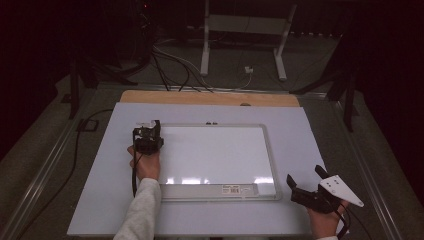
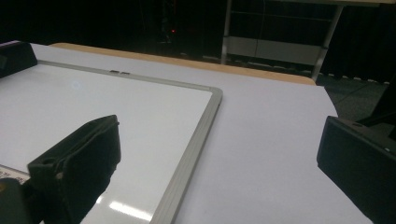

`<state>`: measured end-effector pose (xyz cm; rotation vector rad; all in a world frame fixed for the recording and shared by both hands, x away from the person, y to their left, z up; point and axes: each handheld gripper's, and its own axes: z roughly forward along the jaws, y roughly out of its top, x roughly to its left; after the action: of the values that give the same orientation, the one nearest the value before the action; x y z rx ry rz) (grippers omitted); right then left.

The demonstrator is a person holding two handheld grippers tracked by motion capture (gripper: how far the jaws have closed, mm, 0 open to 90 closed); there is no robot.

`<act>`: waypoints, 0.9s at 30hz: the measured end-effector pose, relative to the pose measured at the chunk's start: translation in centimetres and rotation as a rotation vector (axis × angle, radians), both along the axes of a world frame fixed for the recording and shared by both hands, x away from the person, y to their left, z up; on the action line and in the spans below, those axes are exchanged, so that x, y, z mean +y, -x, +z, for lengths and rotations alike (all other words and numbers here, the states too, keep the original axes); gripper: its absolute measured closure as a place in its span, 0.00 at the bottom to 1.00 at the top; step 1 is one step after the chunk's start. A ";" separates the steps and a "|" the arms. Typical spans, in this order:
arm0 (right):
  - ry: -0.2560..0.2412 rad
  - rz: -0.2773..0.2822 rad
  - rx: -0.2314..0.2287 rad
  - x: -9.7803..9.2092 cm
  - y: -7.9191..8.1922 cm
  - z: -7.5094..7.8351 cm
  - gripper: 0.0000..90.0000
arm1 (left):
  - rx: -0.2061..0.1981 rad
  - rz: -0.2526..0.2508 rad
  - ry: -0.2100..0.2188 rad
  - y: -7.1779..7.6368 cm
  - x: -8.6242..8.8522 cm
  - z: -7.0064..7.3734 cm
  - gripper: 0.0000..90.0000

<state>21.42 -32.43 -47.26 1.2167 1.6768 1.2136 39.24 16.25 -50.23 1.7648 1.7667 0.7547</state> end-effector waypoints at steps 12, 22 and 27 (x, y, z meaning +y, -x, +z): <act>0.003 0.002 -0.001 0.0 -0.1 0.0 0.00 | 0.010 0.009 0.004 -0.7 -0.1 -0.2 0.70; -0.001 -0.002 0.000 -0.1 0.0 0.0 0.00 | -0.045 -0.032 0.112 0.4 1.1 0.4 0.43; -0.001 0.001 -0.001 0.0 0.0 0.0 0.00 | -0.147 -0.105 0.137 1.9 1.4 2.5 0.31</act>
<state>21.41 -32.40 -47.26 1.2150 1.6764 1.2157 37.30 17.69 -47.76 1.6540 1.5779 0.6847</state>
